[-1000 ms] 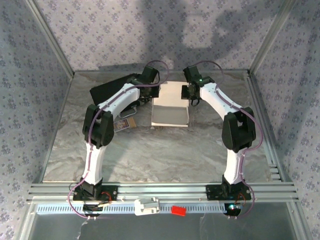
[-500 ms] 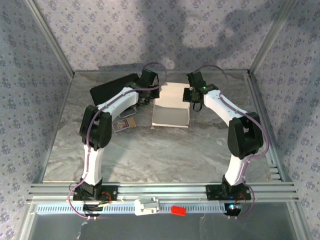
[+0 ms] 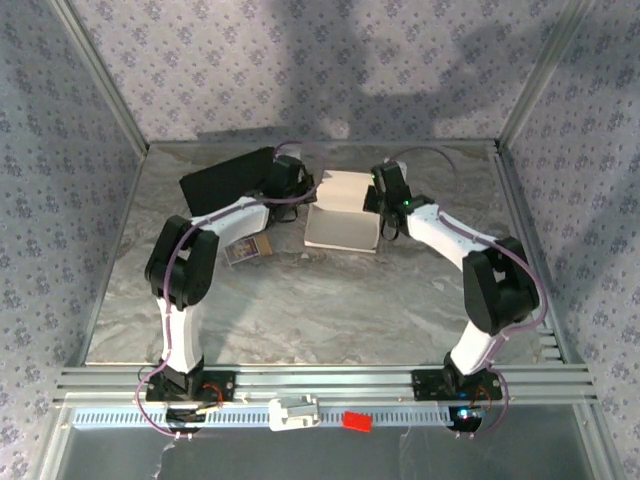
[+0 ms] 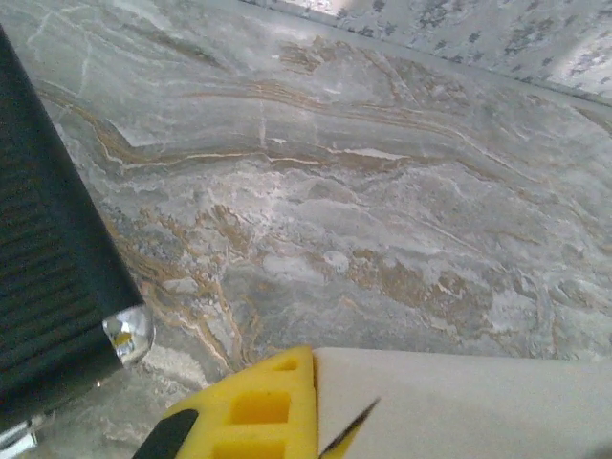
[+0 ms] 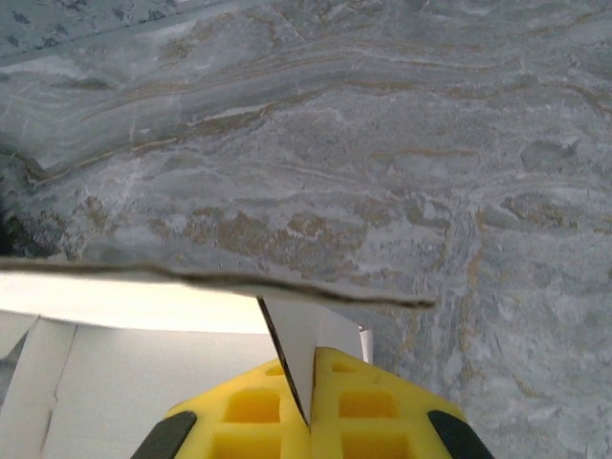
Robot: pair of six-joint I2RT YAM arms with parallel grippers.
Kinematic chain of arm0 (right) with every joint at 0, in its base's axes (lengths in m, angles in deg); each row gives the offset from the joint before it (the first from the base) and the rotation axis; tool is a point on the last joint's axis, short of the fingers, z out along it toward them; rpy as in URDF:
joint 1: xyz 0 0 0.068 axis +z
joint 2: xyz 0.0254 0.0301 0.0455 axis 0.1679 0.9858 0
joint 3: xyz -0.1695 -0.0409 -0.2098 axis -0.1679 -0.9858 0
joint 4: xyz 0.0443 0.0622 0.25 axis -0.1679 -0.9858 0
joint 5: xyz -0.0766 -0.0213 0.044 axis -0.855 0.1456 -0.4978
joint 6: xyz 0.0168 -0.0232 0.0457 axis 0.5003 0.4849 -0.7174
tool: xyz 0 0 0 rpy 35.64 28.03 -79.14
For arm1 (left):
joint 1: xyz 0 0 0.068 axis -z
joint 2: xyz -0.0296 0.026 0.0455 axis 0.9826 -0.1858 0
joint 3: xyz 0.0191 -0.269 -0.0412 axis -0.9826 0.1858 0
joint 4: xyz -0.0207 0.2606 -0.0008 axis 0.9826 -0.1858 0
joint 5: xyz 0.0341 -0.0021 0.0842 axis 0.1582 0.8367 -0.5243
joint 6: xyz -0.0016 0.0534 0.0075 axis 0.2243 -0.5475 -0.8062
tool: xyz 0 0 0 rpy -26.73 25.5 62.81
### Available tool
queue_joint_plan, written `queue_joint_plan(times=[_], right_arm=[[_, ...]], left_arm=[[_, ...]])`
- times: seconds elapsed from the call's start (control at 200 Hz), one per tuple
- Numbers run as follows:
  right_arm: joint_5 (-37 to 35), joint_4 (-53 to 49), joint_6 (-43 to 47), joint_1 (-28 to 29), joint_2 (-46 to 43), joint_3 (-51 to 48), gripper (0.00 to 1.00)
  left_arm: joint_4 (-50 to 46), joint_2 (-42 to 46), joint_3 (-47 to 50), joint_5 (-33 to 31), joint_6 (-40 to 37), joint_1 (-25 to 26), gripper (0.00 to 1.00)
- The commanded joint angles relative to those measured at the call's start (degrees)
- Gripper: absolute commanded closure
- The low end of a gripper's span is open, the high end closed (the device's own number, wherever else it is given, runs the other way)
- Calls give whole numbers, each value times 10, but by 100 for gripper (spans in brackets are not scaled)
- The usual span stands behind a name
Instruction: Fold the paper box
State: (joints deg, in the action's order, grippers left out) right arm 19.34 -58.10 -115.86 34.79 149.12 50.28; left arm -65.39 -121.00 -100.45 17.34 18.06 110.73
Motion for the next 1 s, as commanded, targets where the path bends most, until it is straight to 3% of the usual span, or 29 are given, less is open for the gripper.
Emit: queue_joint_plan(times=[0.0, 0.24, 0.655, 0.994], right_arm=[[28, 93, -4, 9, -25, -60, 100], [26, 153, -26, 10, -37, -119, 100], [20, 125, -51, 12, 2, -80, 100], [25, 158, -13, 12, -27, -147, 100]], left_arm=[[173, 25, 57, 57, 36, 21, 100], [254, 25, 105, 48, 53, 39, 100], [196, 16, 98, 36, 85, 50, 100], [217, 39, 163, 32, 52, 57, 100]])
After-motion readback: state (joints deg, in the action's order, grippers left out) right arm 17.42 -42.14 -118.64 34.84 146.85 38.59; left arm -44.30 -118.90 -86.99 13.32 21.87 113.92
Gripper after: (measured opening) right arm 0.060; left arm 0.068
